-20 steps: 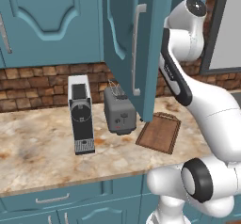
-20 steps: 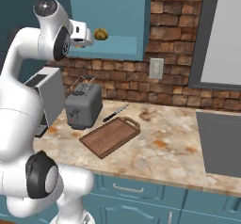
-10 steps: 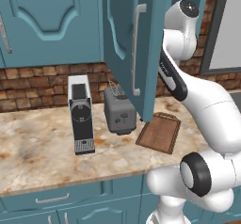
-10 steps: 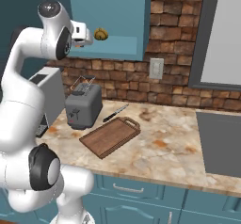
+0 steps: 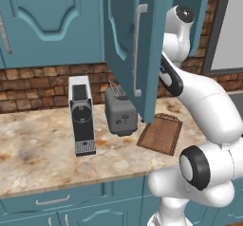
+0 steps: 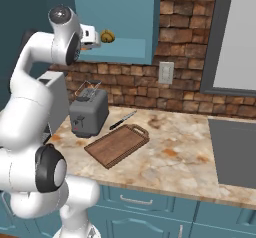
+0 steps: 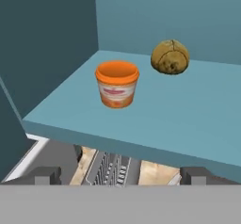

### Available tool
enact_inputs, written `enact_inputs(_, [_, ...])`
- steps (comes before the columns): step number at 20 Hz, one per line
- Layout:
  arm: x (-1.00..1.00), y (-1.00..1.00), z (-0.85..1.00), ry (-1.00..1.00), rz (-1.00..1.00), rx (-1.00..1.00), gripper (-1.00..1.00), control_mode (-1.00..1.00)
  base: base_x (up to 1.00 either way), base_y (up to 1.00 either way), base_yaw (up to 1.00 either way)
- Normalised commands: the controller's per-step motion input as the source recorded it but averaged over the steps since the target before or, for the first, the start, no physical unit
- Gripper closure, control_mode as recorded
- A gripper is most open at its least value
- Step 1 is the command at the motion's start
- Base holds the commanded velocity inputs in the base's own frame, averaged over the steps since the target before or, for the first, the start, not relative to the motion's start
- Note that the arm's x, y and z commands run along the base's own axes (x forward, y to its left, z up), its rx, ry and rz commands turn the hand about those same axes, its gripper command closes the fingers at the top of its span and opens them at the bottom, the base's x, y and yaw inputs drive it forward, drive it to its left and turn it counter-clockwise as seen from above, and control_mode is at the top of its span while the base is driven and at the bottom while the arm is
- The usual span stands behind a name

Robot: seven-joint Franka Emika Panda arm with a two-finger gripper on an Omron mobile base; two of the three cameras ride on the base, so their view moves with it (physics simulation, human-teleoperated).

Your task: Pick the bread, place it on the cutting board, pick the jam, place it on the counter, and close the cabinet.

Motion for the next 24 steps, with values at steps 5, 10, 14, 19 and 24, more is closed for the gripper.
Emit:
enact_inputs(5, [0.31,0.0,-0.1,-0.06,0.02,0.0,-1.0,-1.0,0.0,0.0,0.0])
enact_inputs(10, [0.34,0.01,0.0,-0.04,0.02,0.0,-1.0,-1.0,0.0,0.0,0.0])
enact_inputs(14, [0.23,0.04,0.0,0.0,0.03,0.0,-1.0,-1.0,0.0,0.0,0.0])
enact_inputs(19, [0.18,0.05,0.0,0.0,0.03,0.0,-1.0,-1.0,0.0,0.0,0.0])
enact_inputs(24, [0.09,0.12,0.0,0.0,0.02,0.0,-1.0,-1.0,0.0,0.0,0.0])
